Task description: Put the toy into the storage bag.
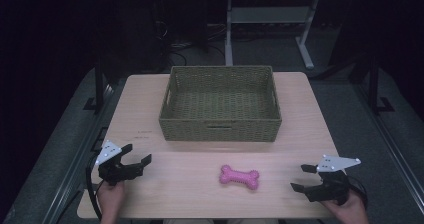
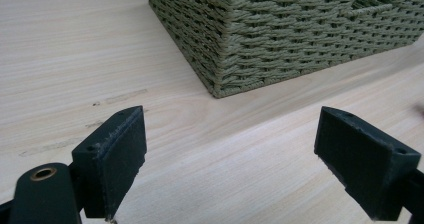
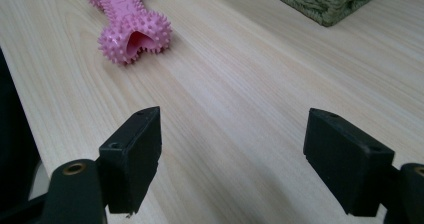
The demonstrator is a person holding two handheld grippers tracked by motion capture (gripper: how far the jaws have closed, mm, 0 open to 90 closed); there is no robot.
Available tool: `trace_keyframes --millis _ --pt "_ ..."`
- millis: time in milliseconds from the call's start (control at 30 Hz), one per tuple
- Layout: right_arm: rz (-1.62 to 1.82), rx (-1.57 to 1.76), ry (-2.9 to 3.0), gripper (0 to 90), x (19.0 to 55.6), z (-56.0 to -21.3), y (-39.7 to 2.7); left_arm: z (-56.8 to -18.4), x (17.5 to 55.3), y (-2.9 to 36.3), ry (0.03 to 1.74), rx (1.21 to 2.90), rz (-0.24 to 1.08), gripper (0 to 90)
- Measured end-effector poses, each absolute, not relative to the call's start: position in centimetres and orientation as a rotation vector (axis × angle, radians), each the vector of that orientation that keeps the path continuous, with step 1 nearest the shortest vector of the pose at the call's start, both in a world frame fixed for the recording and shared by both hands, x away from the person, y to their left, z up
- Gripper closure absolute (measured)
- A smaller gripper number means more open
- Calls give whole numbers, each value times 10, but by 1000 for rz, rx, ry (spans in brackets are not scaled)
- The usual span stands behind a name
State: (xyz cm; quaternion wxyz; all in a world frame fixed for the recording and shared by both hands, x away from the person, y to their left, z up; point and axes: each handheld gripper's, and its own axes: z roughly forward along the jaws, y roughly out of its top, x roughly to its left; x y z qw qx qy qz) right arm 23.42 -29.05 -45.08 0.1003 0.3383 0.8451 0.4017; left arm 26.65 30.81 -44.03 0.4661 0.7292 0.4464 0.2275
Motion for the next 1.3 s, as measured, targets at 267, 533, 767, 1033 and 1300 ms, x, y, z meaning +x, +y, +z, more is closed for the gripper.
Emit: trace_keyframes --millis 267,533,767,1033,1300 --pt "1183 946 2519 221 238 -444 -277 -441 266 307 1093 1801 560 128" --pt "1181 892 2570 210 247 -434 -260 -440 265 308 1091 1787 564 128" --pt "1187 845 2606 207 255 -426 -247 -438 263 307 1076 1785 579 128" --pt "1195 801 2655 205 265 -415 -232 -438 262 309 1078 1785 586 128" --pt "1206 769 2690 204 276 -410 -219 -438 262 309 1082 1783 593 128"
